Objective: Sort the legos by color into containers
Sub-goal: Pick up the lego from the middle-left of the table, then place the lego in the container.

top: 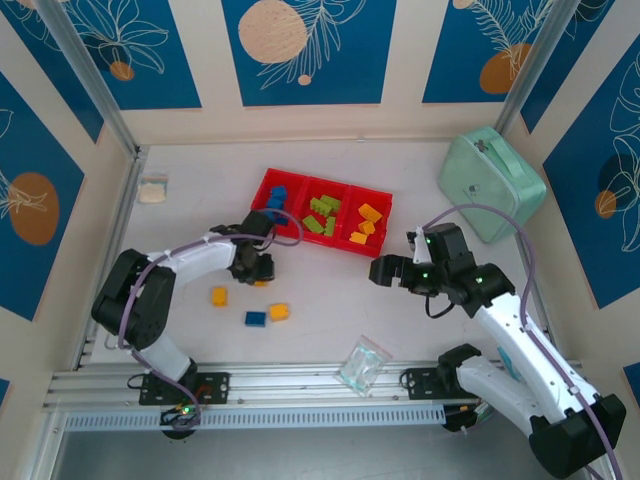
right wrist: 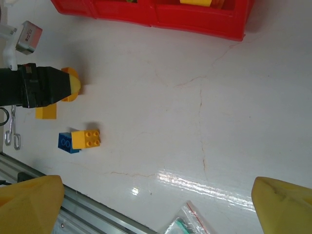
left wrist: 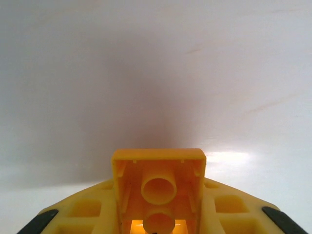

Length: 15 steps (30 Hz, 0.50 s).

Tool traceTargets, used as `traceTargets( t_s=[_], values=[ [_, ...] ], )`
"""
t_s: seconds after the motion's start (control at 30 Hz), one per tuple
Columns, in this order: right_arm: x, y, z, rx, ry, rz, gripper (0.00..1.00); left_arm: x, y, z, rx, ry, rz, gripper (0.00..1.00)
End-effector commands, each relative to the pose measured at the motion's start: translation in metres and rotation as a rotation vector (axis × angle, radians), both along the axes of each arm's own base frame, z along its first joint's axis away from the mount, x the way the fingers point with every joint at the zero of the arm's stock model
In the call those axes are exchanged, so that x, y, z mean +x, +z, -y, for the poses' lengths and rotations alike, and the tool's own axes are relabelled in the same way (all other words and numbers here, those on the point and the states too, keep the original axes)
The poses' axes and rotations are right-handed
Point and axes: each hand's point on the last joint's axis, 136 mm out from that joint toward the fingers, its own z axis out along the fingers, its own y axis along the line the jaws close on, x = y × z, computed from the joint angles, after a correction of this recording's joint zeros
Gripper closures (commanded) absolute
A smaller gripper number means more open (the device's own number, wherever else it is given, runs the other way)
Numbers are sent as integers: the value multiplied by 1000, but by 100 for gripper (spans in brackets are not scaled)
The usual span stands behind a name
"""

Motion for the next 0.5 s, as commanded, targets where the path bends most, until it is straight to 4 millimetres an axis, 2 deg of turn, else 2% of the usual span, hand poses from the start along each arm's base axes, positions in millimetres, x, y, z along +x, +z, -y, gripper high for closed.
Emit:
traceTargets(
  t_s=[0.0, 0.17, 0.27, 0.47],
  values=[
    [-2, 14, 5, -11, -3, 37, 1, 20, 27, 39, -108, -85, 74, 75],
    [-5, 18, 9, -20, -14, 36, 1, 45, 59, 72, -163, -141, 153, 76],
    [-8, 24, 14, -35, -29, 32, 1, 61, 77, 105, -260, -205, 189, 75],
    [-18, 38, 23, -46, -61, 48, 1, 90, 93, 165, -353, -309, 221, 75]
  ],
)
